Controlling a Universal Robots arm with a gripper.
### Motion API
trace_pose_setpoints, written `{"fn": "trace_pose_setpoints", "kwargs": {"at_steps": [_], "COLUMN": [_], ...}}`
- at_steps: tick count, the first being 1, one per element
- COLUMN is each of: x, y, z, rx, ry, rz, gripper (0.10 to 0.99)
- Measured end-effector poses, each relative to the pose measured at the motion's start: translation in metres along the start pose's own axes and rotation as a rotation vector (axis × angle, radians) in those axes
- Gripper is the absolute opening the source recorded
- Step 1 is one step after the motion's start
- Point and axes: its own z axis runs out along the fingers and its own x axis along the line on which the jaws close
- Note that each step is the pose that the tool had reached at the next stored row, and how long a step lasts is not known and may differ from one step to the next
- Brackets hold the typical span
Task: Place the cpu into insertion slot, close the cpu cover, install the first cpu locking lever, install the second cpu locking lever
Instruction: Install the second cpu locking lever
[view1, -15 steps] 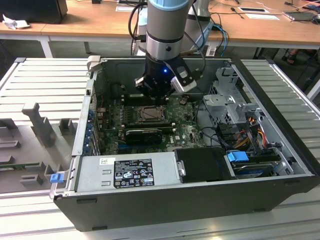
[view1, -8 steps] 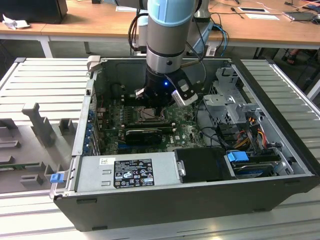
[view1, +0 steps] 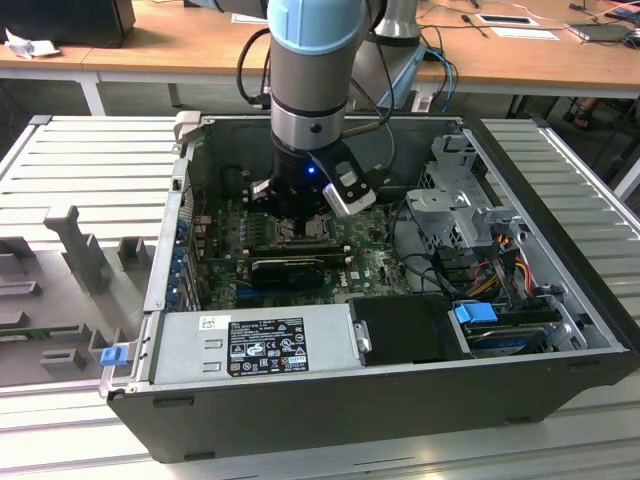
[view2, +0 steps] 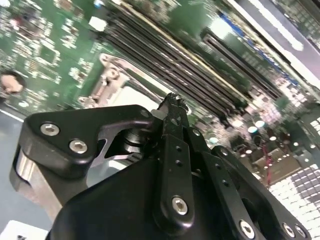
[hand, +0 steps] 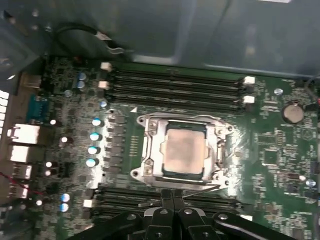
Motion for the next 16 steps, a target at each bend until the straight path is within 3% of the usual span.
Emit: {"fn": "trace_pose_setpoints", "kwargs": {"at_steps": [3, 9, 12, 16], "x": [0.0082, 0.0143, 0.0179, 0.0243], "y": [-0.0006, -0.0021, -0.0025, -0.0024], "z": [0.0094, 0.0229, 0.0277, 0.0315], "rx": [0.0, -0.002, -0.012, -0.036], "ry": [0.0001, 0.0002, -0.0003, -0.0022], "rz": [-0.001, -0.002, -0.006, -0.01], "gripper": [0.106, 0.106, 0.106, 0.106]}}
